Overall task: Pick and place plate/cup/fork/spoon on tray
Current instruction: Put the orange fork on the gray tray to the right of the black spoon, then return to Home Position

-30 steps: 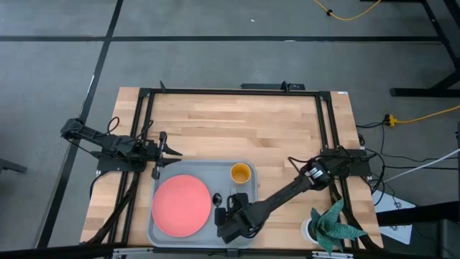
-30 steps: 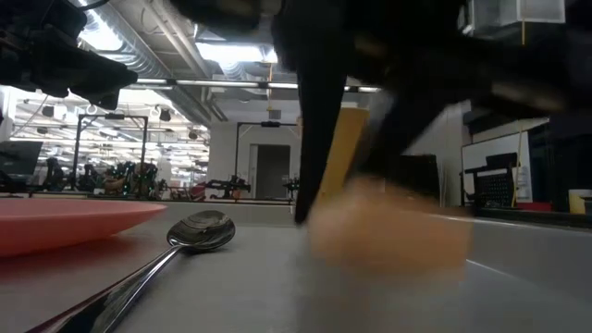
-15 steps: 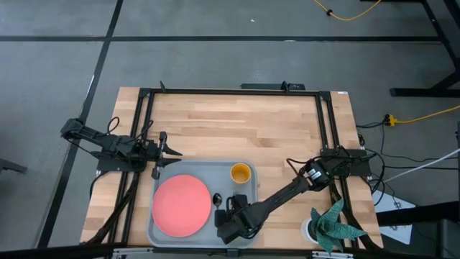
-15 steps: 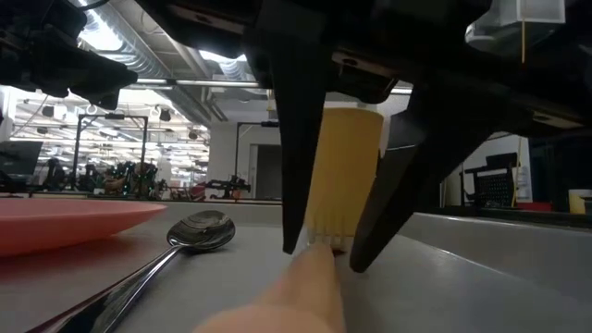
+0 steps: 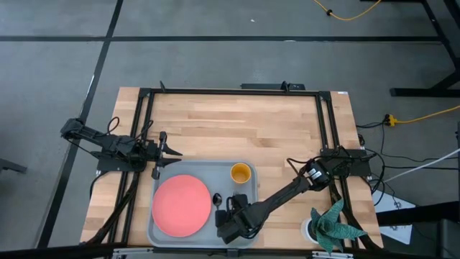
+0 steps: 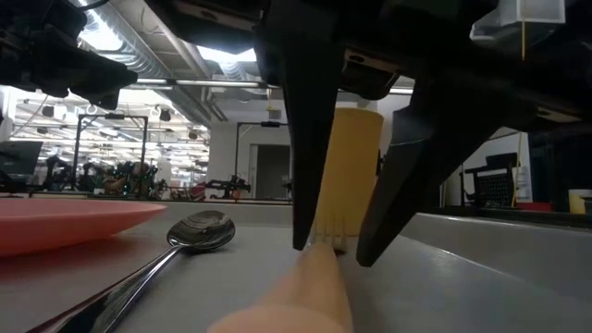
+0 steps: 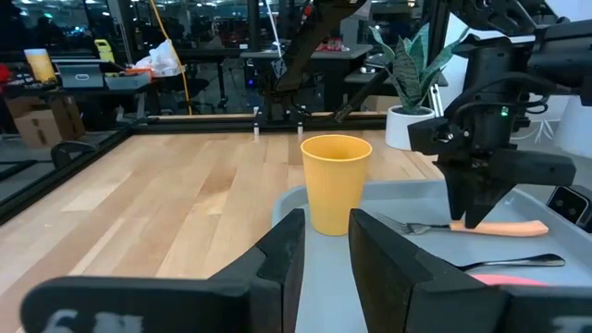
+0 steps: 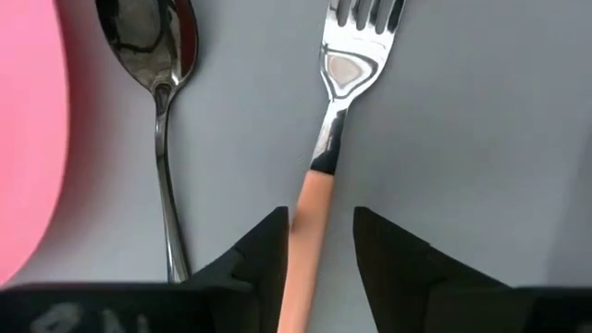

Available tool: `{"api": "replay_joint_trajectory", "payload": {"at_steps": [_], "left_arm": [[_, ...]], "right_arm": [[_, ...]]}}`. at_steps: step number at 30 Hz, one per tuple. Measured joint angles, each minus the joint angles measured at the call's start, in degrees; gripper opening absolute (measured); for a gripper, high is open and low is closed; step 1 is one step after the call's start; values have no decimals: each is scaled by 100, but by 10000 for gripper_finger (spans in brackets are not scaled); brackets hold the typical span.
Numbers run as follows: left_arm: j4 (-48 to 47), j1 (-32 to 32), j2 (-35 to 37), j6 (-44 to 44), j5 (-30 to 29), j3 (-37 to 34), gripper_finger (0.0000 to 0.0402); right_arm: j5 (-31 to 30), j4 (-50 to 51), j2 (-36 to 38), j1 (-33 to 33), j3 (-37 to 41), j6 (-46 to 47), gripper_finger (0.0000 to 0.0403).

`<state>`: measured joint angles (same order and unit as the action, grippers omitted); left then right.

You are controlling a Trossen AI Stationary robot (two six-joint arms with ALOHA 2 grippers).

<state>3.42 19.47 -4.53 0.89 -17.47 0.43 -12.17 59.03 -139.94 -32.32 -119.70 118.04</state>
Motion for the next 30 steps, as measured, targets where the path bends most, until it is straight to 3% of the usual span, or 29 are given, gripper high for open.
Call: {"api": "replay_joint_trajectory", "payload": {"at_steps": [22,30], "left_arm": [[0,1,0,2,0,0,80],[0,-1,0,2,-1,0,80]], "right_arm": [[322,127,0,0,0,-304,128],[-168,464,2,-2,-443,-443,128]]}}
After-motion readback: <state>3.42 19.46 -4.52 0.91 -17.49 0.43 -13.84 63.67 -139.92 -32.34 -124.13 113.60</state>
